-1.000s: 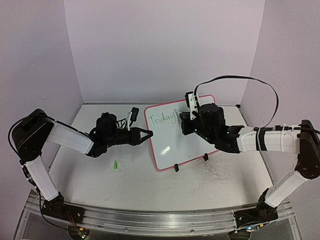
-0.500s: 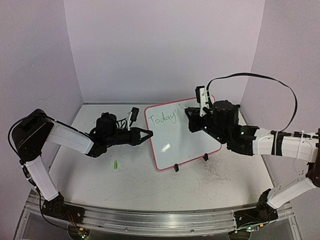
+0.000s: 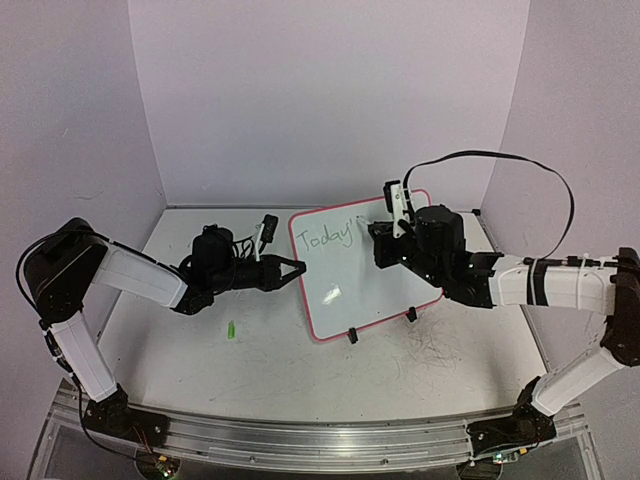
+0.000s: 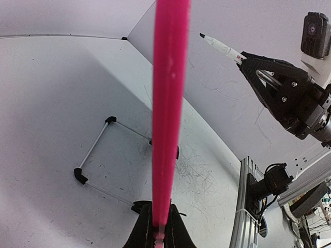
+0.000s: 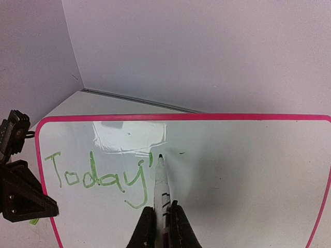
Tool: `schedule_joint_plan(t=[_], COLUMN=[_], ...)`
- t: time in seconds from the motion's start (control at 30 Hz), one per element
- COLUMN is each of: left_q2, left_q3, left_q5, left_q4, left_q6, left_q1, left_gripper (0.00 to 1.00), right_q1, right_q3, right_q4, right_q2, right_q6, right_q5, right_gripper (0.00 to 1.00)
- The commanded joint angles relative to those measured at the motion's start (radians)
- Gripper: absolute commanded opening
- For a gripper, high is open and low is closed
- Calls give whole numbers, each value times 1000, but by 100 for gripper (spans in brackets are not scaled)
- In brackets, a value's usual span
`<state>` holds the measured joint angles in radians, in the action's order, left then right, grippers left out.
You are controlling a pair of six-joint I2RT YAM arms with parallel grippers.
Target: Write a sentence on the whiteboard
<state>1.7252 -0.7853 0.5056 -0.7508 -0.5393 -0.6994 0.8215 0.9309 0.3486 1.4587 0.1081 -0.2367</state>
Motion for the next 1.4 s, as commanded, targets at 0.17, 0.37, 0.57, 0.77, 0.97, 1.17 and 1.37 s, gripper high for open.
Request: schedule_joint_plan(t=[0.17,0.37,0.57,0.77,0.97,1.17,1.37], left_q2=[-35,-33,-38,-36,-34,-39,-43], left_q3=[-22,-26,-25,-28,-29,-26,-21], left_q5=[21,23,23,23,23,20,18], left_q4=[-1,0,1,2,3,4,5], left_q6=[1,0,1,3,3,4,4], left_q1=[5,4,5,3,4,5,4], left_gripper=[0,0,0,0,0,0,0], right_q1=[5,4,6,9,18,28,29], right_q3=[4,10,16,13,5,-1,-15], right_q4=[35,36,36,30,23,20,13], right_q2=[34,47,67,63,62,61,49], right_q6=[-2,-4,-3,-2,3,4,9], right_q5=[-21,-41,-50,-30,-18,-8,-22], right_gripper=[0,0,0,0,0,0,0])
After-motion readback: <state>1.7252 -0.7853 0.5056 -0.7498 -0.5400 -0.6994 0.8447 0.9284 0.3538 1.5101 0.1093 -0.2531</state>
